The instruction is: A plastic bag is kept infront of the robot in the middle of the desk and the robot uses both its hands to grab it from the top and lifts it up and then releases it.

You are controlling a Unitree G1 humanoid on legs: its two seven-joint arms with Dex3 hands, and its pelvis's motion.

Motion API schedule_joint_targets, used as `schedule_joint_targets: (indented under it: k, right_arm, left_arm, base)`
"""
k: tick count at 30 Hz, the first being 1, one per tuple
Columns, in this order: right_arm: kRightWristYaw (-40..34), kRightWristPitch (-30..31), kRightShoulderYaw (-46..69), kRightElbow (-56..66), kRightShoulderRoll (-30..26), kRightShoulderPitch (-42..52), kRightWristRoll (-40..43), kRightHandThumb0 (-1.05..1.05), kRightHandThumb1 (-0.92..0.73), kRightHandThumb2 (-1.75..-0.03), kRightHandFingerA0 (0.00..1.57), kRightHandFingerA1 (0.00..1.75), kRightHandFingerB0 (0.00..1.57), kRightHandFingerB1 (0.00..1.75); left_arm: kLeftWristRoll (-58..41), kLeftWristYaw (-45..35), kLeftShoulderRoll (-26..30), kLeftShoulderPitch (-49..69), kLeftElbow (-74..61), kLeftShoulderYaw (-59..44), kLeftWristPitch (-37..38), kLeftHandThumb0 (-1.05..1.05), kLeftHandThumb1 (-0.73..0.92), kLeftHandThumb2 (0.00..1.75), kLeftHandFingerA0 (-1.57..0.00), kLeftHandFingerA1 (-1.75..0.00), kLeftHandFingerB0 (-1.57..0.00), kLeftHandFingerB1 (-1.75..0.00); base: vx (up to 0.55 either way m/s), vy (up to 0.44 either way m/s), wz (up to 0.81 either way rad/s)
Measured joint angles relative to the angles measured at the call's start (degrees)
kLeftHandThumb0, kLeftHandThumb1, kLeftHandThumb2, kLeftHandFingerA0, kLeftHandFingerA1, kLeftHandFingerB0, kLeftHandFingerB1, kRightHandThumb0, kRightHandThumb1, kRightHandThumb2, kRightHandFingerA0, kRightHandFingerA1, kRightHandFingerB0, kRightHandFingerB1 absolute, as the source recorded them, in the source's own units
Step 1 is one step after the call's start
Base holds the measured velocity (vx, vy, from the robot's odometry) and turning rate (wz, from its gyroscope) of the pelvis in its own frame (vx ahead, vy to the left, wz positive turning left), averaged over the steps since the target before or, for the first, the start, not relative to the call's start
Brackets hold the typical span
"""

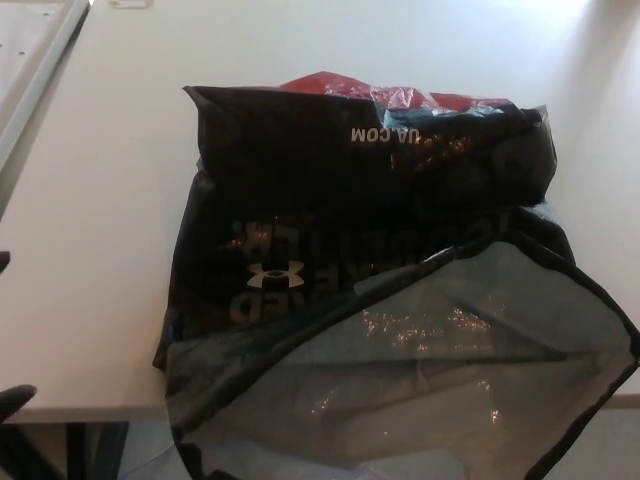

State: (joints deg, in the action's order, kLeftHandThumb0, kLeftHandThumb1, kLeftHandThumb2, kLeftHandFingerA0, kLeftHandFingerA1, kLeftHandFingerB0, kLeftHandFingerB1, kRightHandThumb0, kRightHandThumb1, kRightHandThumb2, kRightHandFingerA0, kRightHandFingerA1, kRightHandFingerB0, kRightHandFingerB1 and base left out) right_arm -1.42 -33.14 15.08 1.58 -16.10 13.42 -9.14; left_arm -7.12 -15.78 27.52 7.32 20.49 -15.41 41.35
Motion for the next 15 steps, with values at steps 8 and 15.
schedule_joint_targets:
  k: [8,15]
  right_arm:
    - [1.38,0.81,1.32,-8.76,-7.43,-3.47,-0.27,-0.36,-0.55,-0.58,0.79,1.75,0.0,0.09]
    - [1.59,1.54,1.75,-22.85,-11.88,-9.33,-0.24,-0.49,-0.33,-0.73,1.1,1.41,0.0,0.18]
  left_arm:
    - [-0.58,-2.69,0.0,1.12,0.5,0.42,-0.17,-0.42,0.49,0.53,-0.71,-1.75,-0.21,-0.28]
    - [-0.49,-3.63,-0.34,1.21,2.65,1.03,-0.14,-0.36,0.47,0.54,-0.7,-1.75,-0.19,-0.28]
  base:
    - [0.0,0.0,0.0]
    - [0.0,0.0,0.0]
